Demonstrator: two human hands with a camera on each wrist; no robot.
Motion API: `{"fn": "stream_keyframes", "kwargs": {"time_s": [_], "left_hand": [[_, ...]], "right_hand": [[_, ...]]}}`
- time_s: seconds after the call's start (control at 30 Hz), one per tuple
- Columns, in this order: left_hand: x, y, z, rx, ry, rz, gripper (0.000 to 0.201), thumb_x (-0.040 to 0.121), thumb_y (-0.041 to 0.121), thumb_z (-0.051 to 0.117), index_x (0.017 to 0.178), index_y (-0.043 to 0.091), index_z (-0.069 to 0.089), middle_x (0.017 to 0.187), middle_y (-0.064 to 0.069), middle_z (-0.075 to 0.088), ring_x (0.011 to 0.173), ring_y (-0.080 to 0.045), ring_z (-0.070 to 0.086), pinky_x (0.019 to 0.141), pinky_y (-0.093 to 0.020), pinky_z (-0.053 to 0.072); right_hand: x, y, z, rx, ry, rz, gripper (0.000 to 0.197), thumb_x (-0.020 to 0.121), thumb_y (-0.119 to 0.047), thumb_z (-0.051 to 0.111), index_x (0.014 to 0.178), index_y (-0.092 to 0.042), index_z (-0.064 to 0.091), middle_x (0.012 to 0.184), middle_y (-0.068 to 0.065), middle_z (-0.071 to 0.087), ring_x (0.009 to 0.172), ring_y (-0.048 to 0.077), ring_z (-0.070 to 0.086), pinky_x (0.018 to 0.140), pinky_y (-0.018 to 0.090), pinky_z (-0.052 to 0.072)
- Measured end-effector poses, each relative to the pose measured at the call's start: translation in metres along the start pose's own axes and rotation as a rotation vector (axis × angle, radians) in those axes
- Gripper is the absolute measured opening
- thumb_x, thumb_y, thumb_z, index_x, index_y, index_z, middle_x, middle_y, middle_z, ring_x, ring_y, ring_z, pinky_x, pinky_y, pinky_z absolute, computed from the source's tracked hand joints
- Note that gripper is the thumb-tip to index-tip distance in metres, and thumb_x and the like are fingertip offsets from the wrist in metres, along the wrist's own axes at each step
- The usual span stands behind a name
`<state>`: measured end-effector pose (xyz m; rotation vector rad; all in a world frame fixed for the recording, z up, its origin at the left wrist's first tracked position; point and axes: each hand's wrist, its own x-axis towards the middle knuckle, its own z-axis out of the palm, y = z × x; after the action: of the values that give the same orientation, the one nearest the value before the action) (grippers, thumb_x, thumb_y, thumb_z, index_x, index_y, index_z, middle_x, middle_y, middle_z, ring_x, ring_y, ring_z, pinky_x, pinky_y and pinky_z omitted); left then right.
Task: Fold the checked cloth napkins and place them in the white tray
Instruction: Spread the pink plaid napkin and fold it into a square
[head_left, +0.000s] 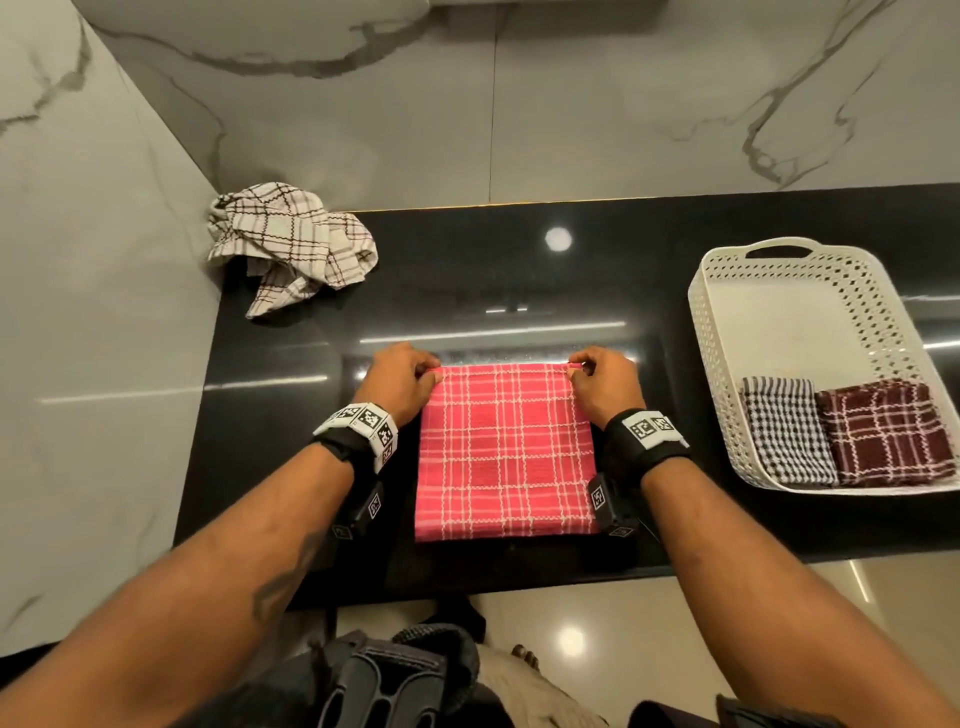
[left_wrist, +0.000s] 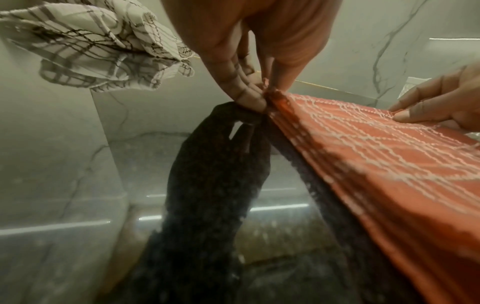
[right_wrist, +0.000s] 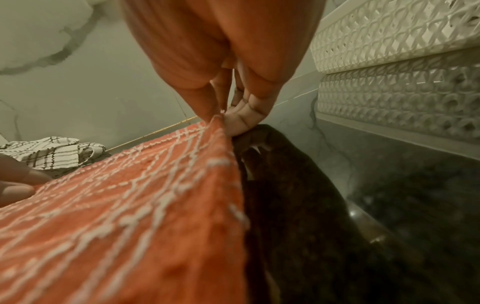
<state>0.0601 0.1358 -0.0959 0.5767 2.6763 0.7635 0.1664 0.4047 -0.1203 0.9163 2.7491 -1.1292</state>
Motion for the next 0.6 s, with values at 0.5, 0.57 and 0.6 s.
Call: {"fn": "stream_keyframes", "kwargs": {"time_s": [0.5, 0.57, 0.6], "left_hand": [[-0.063, -0.007, 0.039, 0.726, -0.346, 0.336, 0.09, 0.087, 0.071, -0.004, 0.158, 0.016, -0.006, 0.165, -0.004, -0.013, 0.152, -0.02, -0.012, 0.124, -0.041, -0.005], [-0.072, -0.017, 0.031, 0.728, -0.331, 0.276, 0.093, 0.085, 0.072, -0.003, 0.158, 0.014, -0.005, 0.165, -0.005, -0.013, 0.152, -0.019, -0.014, 0.123, -0.041, -0.008], [-0.077, -0.015, 0.028, 0.724, -0.334, 0.253, 0.092, 0.086, 0.071, -0.002, 0.158, 0.013, -0.005, 0.165, -0.006, -0.013, 0.152, -0.02, -0.015, 0.123, -0.04, -0.009]], "right_hand": [[-0.073, -0.009, 0.026, -0.685, -0.523, -0.307, 0.088, 0.095, -0.07, 0.017, 0.154, -0.016, -0.02, 0.156, 0.004, -0.033, 0.147, 0.024, -0.028, 0.118, 0.058, -0.014], [-0.072, 0.007, 0.011, -0.713, -0.473, -0.185, 0.095, 0.093, -0.074, 0.016, 0.154, -0.011, -0.021, 0.158, 0.008, -0.03, 0.148, 0.026, -0.027, 0.116, 0.058, -0.019], [-0.074, 0.011, 0.005, -0.73, -0.451, -0.135, 0.097, 0.093, -0.074, 0.017, 0.154, -0.008, -0.02, 0.16, 0.011, -0.028, 0.148, 0.027, -0.026, 0.116, 0.059, -0.019]]}}
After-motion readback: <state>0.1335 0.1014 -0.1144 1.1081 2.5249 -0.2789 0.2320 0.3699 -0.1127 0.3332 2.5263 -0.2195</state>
